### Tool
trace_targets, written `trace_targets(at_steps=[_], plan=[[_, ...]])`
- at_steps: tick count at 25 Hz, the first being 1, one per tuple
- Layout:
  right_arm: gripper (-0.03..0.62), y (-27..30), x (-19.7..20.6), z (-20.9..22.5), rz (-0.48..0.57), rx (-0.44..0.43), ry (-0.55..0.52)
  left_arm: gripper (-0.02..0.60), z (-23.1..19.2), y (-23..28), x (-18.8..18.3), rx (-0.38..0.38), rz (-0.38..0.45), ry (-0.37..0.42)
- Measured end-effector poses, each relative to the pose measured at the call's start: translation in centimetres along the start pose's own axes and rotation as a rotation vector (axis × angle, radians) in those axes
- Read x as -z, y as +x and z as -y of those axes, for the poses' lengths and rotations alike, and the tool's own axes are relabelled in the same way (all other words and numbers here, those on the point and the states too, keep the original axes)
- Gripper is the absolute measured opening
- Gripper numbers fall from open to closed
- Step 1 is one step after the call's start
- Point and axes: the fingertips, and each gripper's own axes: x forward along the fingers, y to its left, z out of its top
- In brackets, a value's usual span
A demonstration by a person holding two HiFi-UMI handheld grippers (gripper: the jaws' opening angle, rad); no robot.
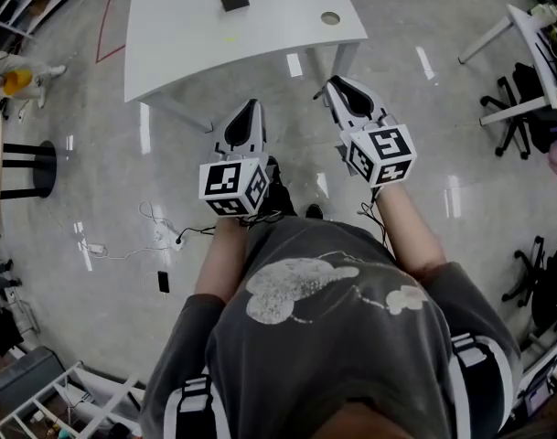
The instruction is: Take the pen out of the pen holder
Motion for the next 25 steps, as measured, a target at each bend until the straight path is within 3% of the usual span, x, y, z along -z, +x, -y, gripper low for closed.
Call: trace_targets(at_steps=[14,25], plan=[[0.054,-3.0,1.4,-2.9,-0.013,-0.037,-0.001,0.008,0.5,-4.7,0.9,-0.049,0.009,-0.021],[0.054,-4.2,1.6,-4.1,-0.013,-0.060,-0.011,0.008,1.6,-6.1,0.8,-0.044,0.018,-0.009]])
